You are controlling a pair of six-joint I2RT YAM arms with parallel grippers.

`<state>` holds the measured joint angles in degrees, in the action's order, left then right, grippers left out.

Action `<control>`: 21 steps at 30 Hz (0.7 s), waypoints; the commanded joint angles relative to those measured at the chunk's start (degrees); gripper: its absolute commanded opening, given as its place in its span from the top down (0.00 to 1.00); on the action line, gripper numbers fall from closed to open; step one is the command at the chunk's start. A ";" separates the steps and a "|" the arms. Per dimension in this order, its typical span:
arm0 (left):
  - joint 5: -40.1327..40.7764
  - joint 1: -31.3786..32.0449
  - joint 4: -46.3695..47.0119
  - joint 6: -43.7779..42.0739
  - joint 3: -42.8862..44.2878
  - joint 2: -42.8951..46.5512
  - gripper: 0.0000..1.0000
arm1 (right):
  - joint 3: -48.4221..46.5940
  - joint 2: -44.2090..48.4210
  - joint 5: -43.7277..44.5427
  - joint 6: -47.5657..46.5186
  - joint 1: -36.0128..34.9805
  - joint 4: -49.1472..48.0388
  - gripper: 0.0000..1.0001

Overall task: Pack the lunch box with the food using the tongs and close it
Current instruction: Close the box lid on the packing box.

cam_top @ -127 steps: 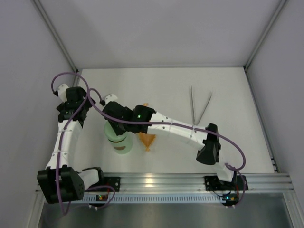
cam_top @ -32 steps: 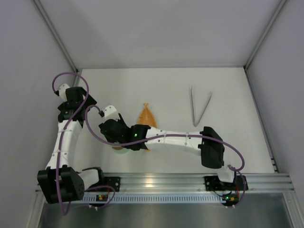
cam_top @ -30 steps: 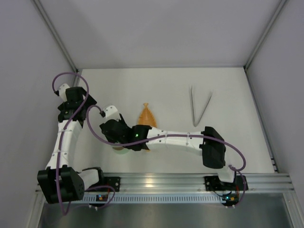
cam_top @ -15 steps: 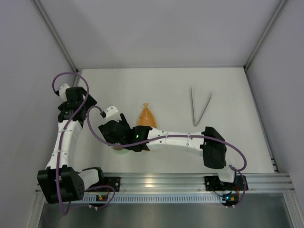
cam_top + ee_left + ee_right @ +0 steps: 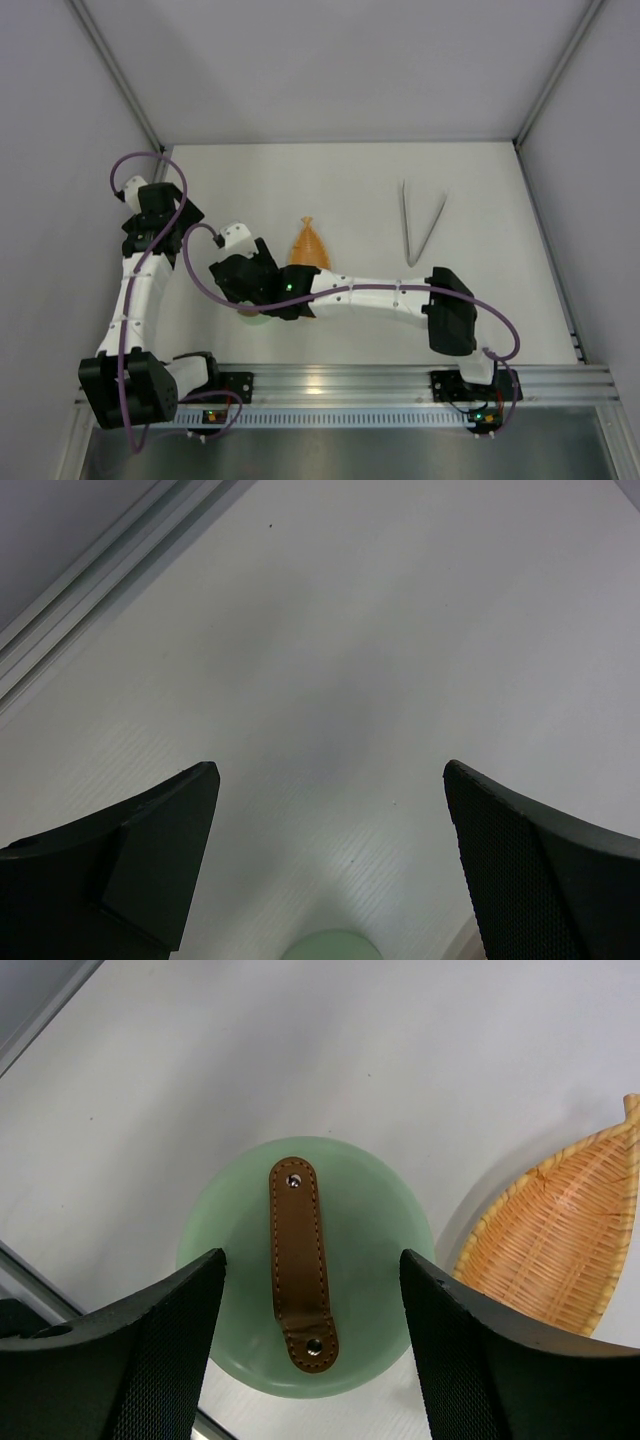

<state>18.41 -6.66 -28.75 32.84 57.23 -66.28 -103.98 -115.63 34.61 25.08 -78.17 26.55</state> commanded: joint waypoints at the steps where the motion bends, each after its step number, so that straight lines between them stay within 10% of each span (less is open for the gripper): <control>1: -0.31 -0.38 1.33 -0.67 0.34 -0.17 0.01 | 1.77 -1.17 -0.25 -1.70 -0.93 12.74 0.31; 21: -0.57 -0.29 1.33 -0.67 0.42 -0.60 0.01 | 10.55 -2.14 0.54 0.75 -3.74 10.46 0.35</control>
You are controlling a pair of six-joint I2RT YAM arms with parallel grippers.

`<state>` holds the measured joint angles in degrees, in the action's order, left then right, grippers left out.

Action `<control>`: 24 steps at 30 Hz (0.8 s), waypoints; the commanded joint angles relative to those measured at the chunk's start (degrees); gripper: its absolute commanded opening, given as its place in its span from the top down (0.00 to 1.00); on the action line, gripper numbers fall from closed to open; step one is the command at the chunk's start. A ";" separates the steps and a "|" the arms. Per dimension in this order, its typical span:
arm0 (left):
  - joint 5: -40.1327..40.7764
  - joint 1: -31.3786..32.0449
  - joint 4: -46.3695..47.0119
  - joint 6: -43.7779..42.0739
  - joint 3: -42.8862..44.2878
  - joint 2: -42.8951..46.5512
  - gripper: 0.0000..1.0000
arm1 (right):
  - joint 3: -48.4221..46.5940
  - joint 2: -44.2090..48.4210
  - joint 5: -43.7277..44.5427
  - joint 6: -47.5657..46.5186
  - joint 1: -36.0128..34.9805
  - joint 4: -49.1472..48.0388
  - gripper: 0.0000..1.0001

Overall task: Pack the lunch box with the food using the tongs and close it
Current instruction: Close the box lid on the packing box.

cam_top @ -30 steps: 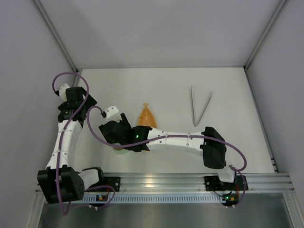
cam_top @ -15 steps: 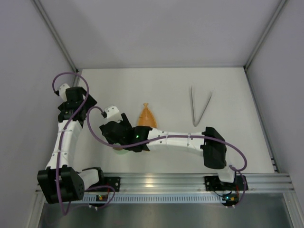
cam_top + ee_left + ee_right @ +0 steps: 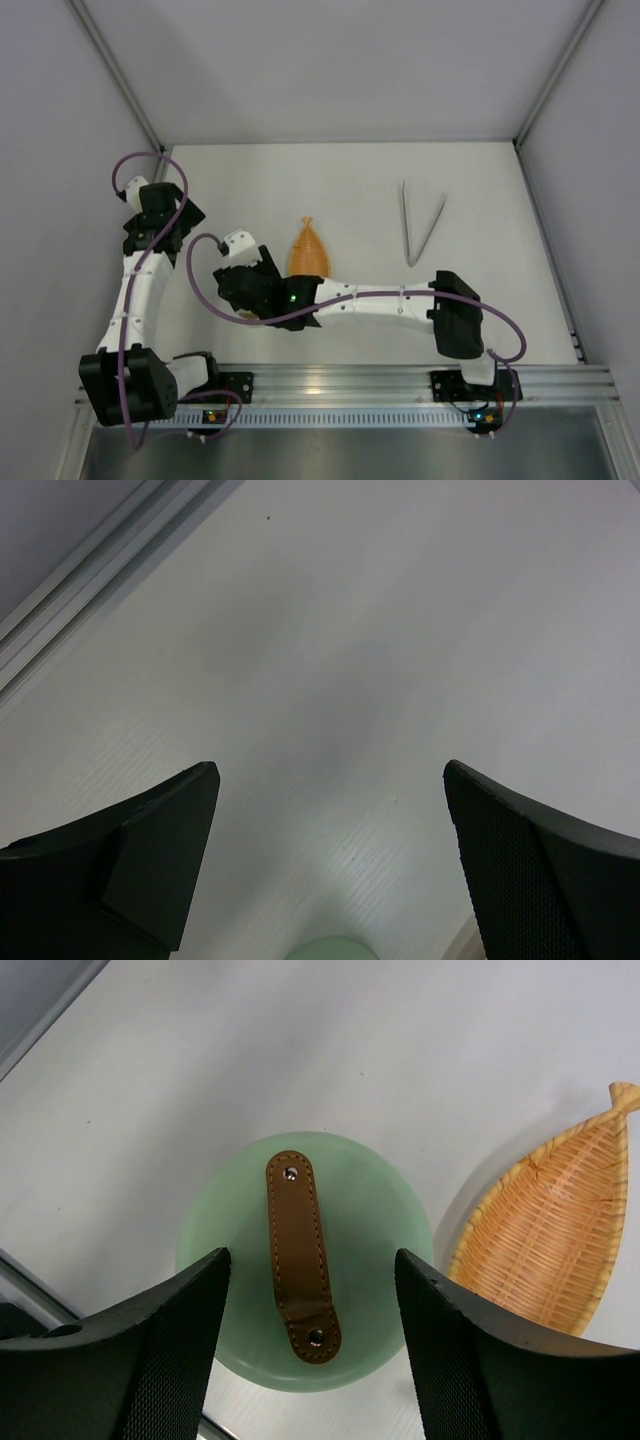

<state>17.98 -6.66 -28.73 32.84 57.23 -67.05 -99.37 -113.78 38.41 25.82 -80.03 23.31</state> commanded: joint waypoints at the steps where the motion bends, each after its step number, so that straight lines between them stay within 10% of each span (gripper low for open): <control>1: -0.05 -0.37 1.22 -0.67 0.42 -0.01 0.01 | 6.47 -3.82 -3.08 0.19 -1.97 13.08 0.35; 24: 0.13 -0.38 1.13 -0.76 0.42 -0.01 0.01 | 1.99 3.91 2.10 -4.29 -2.15 9.82 0.33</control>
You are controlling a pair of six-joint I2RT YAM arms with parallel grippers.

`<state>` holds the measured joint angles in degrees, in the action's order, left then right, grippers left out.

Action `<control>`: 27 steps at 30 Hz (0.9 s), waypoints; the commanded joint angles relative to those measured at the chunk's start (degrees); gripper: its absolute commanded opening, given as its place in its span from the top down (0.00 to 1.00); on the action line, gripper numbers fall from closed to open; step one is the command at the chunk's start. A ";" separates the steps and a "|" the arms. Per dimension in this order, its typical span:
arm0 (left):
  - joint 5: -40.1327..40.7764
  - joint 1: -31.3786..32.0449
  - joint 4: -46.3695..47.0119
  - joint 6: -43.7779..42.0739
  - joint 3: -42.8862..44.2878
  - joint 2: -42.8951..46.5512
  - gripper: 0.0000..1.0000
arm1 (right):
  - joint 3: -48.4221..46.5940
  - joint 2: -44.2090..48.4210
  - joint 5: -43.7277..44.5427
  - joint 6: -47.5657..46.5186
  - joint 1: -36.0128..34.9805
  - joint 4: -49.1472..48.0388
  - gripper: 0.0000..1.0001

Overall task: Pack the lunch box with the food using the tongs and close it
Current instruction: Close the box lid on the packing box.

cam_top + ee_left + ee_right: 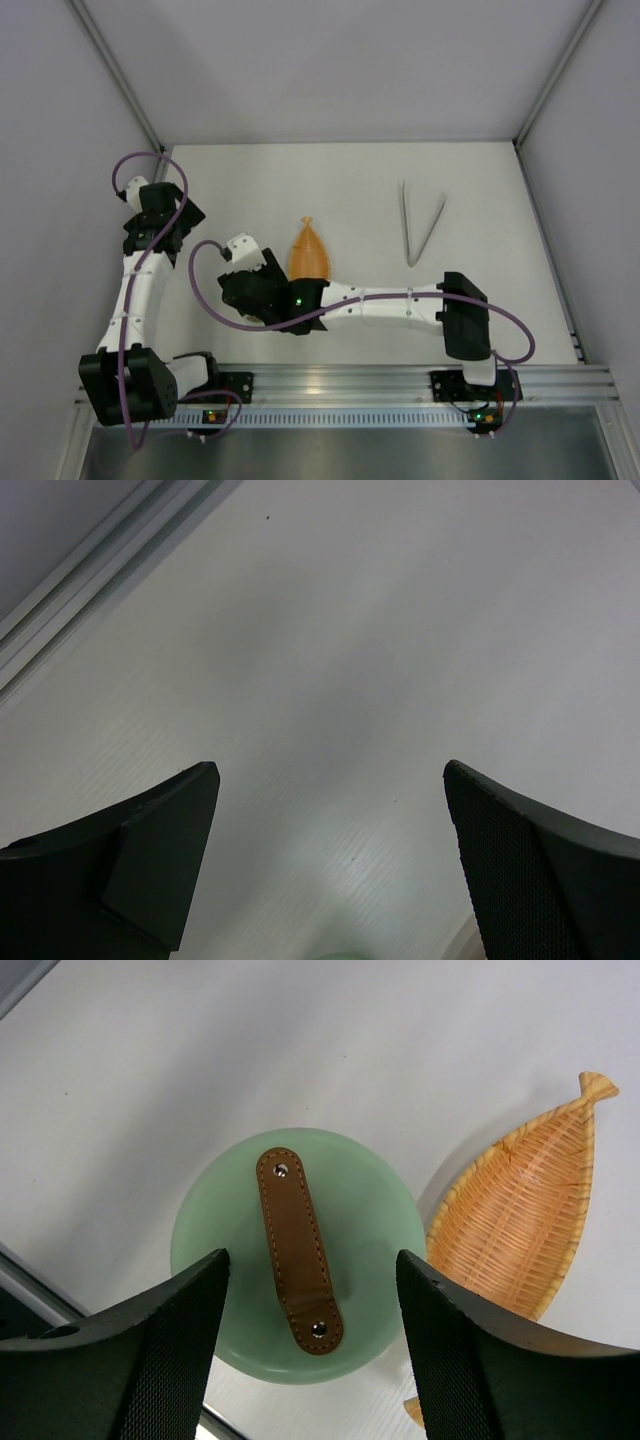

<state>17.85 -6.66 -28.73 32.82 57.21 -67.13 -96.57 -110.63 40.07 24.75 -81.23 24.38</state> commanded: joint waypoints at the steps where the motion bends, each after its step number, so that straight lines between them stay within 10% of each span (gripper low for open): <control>1: 0.17 -0.38 1.22 -0.74 0.45 0.07 0.01 | -1.50 0.77 0.53 -3.39 -0.86 8.67 0.33; 27: 0.00 -0.29 1.31 -0.83 0.45 0.16 0.01 | 1.82 14.81 -6.50 -4.80 1.07 3.74 0.32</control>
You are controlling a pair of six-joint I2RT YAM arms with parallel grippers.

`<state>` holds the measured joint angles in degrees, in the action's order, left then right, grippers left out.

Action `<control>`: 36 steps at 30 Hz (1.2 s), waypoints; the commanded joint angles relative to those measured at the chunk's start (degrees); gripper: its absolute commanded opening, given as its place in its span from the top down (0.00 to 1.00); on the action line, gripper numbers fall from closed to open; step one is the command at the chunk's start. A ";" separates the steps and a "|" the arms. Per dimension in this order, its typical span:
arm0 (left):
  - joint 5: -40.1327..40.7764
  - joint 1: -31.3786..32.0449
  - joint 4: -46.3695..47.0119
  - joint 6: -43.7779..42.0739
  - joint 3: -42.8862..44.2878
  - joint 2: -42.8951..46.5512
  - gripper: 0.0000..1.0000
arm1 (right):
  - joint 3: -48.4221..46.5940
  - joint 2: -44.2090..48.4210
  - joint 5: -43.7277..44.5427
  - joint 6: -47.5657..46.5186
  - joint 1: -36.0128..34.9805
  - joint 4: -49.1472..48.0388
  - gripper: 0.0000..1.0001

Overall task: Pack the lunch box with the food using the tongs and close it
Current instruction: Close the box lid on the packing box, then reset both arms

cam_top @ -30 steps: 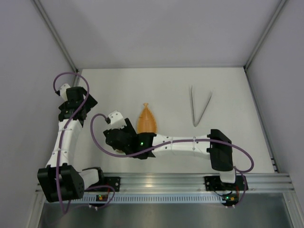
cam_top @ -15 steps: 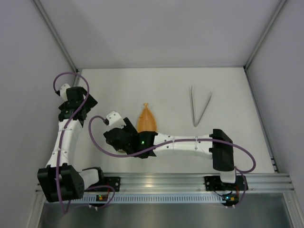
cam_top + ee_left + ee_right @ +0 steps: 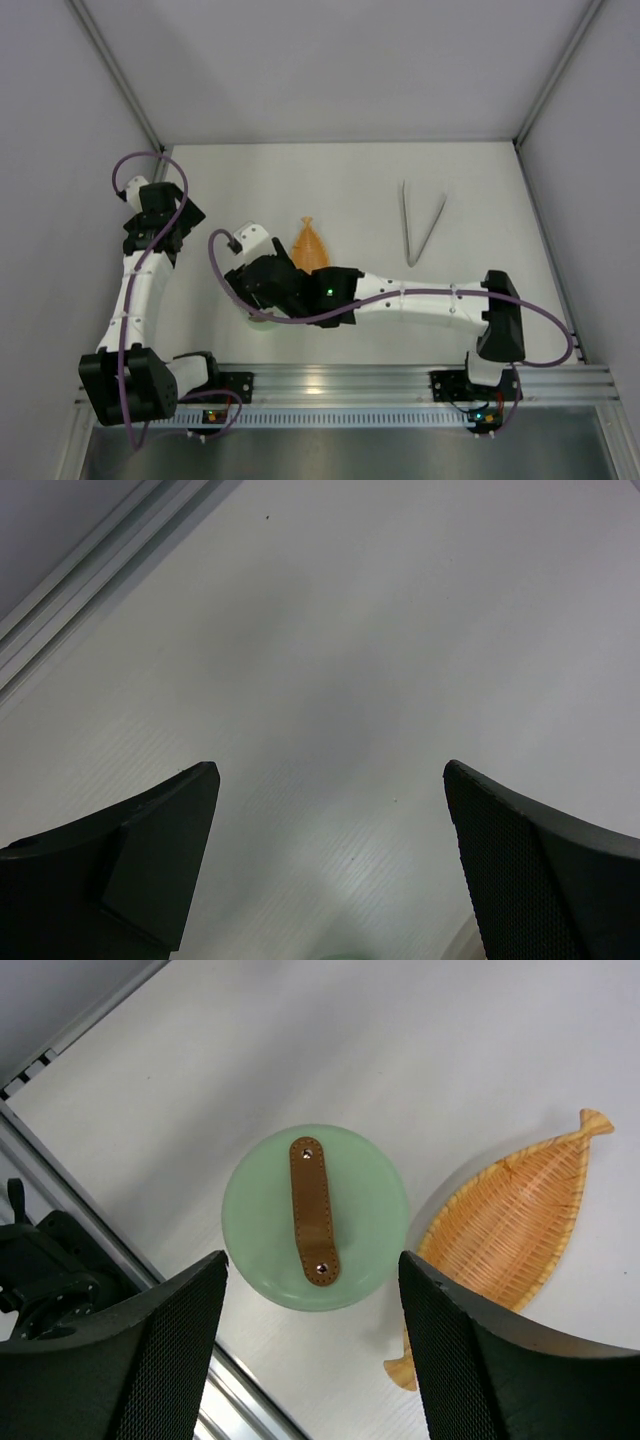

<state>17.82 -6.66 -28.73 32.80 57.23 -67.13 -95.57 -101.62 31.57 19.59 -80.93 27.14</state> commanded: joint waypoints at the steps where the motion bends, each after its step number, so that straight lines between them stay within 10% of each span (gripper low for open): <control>1: -0.16 -0.29 1.31 -0.80 0.42 0.25 0.01 | 2.39 6.95 2.09 0.53 1.12 0.99 0.31; 12: -15.78 0.41 7.80 -4.31 -1.86 5.08 0.01 | 19.53 35.84 -0.20 1.50 23.60 0.55 0.25; 19: -26.69 4.54 12.29 -7.66 -2.30 6.58 0.01 | 25.43 47.21 -0.01 -0.26 43.46 3.71 0.02; 26: -31.97 9.11 15.19 -9.85 -2.83 8.77 0.01 | 27.72 46.09 -23.80 1.05 71.65 4.68 0.01; 36: -33.47 11.31 16.25 -10.39 -3.27 10.27 0.01 | 27.89 44.58 -35.35 3.35 76.09 2.57 0.01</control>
<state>-14.17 4.49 -16.56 23.40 54.08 -58.33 -67.79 -59.16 0.43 22.57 -5.39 30.57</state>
